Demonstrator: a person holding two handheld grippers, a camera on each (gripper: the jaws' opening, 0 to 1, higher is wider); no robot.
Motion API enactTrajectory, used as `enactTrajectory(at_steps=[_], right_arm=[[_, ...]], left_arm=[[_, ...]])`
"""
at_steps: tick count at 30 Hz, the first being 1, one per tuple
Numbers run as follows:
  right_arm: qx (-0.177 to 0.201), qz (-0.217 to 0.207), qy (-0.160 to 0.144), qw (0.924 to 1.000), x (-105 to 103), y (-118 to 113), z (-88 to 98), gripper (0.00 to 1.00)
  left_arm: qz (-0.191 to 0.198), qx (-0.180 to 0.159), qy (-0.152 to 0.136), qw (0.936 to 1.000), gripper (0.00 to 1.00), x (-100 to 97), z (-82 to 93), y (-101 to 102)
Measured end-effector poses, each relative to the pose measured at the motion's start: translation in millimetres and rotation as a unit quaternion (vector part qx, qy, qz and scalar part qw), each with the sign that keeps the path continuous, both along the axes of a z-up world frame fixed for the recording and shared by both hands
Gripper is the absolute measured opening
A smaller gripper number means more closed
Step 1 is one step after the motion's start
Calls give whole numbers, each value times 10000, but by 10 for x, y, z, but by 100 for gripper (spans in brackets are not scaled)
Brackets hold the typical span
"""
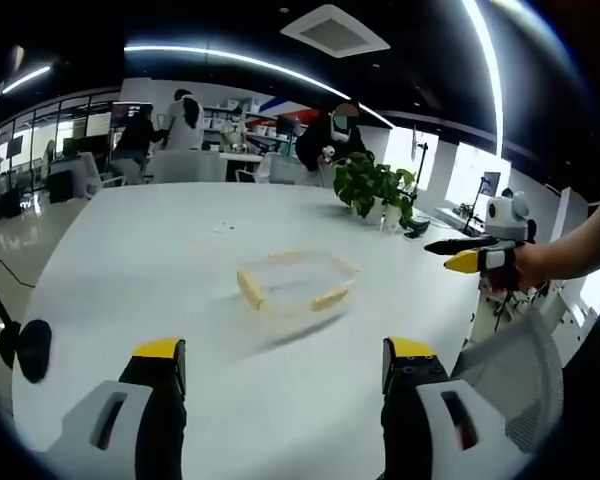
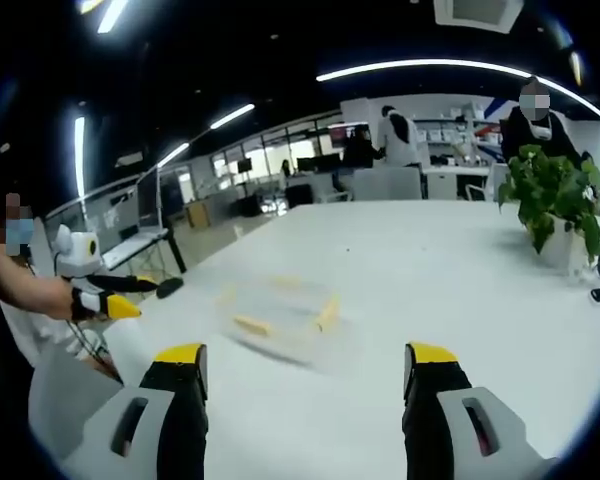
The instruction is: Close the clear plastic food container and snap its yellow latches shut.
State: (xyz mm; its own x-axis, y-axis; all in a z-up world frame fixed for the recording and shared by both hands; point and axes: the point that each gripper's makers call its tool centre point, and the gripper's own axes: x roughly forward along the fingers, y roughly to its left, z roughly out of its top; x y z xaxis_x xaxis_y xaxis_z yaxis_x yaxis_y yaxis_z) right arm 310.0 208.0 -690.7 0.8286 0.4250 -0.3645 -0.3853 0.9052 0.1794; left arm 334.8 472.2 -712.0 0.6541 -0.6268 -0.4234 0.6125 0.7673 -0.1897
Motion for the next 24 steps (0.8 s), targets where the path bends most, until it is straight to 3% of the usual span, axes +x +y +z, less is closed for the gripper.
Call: enactTrajectory(at_steps=[15,24], right_arm=[[88,-21,82,9999,-306,44,-51,81],[98,-8,-32,9999,-423,76,-55,84]], left_arm=[[51,-59,-45,10000,81,-209,19,109],[29,-54,-58,10000,81,-348,-4,102]])
